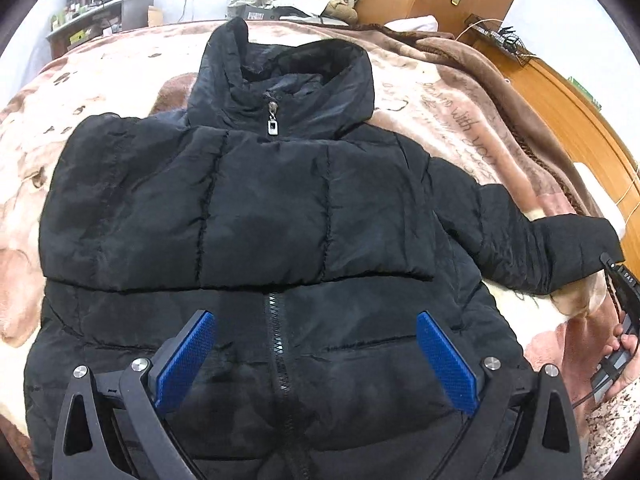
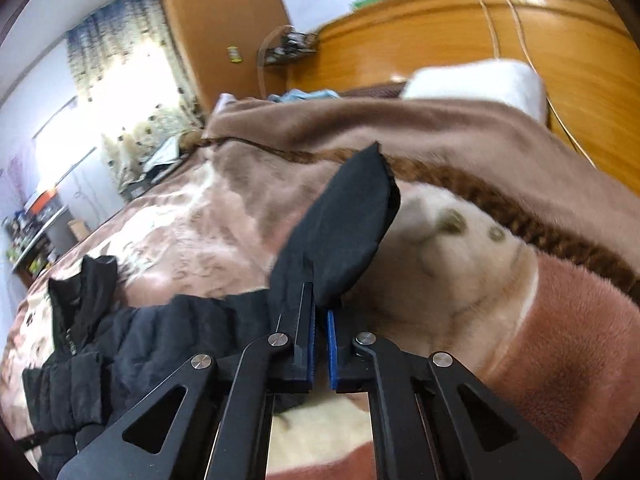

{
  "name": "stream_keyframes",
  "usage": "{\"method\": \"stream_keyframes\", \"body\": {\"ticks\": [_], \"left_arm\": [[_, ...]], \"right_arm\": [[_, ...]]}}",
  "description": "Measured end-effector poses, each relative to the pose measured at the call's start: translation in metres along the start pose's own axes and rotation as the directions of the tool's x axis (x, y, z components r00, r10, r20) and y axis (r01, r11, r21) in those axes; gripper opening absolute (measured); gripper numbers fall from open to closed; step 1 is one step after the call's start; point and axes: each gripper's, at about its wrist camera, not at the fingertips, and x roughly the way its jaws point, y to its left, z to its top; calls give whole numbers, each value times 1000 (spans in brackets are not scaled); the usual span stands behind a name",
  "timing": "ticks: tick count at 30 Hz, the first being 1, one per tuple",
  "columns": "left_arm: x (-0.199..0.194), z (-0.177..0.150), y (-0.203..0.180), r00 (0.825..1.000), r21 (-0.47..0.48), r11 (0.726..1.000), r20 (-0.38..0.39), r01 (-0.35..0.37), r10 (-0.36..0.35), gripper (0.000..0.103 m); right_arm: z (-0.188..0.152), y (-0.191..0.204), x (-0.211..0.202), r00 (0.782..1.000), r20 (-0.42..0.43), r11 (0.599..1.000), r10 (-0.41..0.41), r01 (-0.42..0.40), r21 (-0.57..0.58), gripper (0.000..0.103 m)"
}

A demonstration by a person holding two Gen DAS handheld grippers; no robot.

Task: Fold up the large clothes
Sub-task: 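Lift the sleeve with the right tool, lay it across the body, open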

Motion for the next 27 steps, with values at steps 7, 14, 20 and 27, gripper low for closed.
{"method": "stream_keyframes", "body": {"ticks": [7, 14, 20, 27], "left_arm": [[-17, 4, 21, 999, -27, 999, 30, 35, -34, 101], [-33, 8, 47, 997, -55, 997, 62, 54, -50, 101], [-49, 11, 75, 995, -80, 996, 94, 48, -41, 101], [-59, 16, 111, 992, -138, 988, 120, 62, -45, 102]], "right_arm": [[8, 62, -29, 989, 37, 986, 145, -142, -85, 4], [2, 144, -48, 952, 21, 934, 307, -297, -201, 4], [-16, 220, -46, 908, -51, 860, 416, -411, -301, 4], [-65, 286, -27, 864, -179, 776, 470, -502, -382, 4]]}}
